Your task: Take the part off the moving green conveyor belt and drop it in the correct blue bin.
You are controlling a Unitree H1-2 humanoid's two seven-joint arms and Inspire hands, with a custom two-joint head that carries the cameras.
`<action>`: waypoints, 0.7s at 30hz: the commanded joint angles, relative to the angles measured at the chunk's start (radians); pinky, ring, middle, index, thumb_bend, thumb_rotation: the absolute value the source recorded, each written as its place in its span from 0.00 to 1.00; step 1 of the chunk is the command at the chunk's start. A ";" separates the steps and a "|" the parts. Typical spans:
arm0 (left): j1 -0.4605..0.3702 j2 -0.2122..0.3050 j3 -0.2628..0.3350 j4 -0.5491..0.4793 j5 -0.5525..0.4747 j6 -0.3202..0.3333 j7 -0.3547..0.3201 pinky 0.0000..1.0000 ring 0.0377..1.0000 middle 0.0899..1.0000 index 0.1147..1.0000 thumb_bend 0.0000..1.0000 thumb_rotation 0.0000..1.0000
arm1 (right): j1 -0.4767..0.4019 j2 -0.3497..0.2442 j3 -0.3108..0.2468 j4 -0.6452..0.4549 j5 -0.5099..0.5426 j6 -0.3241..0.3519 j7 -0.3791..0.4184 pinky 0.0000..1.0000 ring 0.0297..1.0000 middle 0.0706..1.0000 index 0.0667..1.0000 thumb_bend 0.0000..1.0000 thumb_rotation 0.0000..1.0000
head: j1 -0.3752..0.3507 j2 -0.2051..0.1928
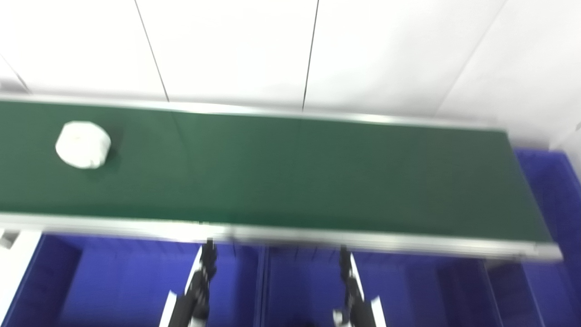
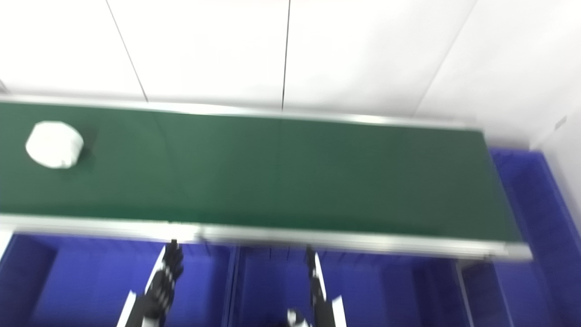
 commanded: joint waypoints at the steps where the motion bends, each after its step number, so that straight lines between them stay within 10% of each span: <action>1: -0.006 0.003 -0.001 0.003 0.003 -0.047 -0.002 1.00 1.00 1.00 1.00 0.77 1.00 | -0.008 0.009 0.031 0.015 0.004 -0.049 -0.015 1.00 1.00 1.00 1.00 0.83 1.00 | 0.009 -0.015; 21: -0.008 -0.066 -0.051 0.075 0.080 -0.108 0.048 1.00 1.00 1.00 1.00 0.69 1.00 | -0.036 -0.107 0.064 0.014 0.111 -0.049 -0.055 1.00 1.00 1.00 1.00 0.80 1.00 | 0.219 -0.018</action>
